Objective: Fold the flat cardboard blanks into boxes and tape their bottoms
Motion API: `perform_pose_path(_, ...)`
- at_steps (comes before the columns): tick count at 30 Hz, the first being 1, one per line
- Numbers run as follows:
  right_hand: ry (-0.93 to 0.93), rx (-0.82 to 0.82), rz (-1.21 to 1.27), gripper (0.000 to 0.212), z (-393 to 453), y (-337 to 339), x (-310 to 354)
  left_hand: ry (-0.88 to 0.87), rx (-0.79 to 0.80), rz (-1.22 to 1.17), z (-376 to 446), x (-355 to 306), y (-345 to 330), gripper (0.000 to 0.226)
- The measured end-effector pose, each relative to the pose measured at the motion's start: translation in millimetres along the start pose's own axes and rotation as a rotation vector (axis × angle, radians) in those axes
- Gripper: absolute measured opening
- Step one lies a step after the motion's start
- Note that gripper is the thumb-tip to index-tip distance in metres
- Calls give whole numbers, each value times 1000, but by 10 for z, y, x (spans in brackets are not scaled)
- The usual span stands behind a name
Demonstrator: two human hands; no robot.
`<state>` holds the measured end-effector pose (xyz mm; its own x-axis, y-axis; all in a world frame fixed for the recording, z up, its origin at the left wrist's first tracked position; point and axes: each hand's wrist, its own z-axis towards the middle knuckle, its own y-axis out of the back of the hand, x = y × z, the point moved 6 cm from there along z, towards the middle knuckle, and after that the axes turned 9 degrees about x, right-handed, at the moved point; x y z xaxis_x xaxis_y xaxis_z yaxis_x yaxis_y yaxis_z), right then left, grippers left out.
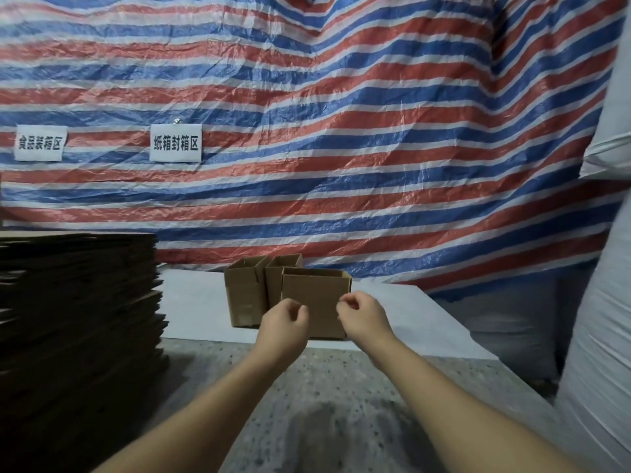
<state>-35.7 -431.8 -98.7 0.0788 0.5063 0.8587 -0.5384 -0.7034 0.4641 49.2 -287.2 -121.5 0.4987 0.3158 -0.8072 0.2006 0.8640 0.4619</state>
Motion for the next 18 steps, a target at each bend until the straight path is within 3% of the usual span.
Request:
perform_pose_path(3, 58, -19, 83, 13, -556, 53, 264, -39, 34, -50, -498, -288, 234, 23)
perform_pose_path(10, 101, -8, 199, 20, -1591, 132, 529, -136, 84, 44, -1542, -637, 841, 25)
perform_pose_path(18, 166, 73, 287, 23, -1908, -86, 1052, -305, -265, 546, -1533, -983, 2237, 24)
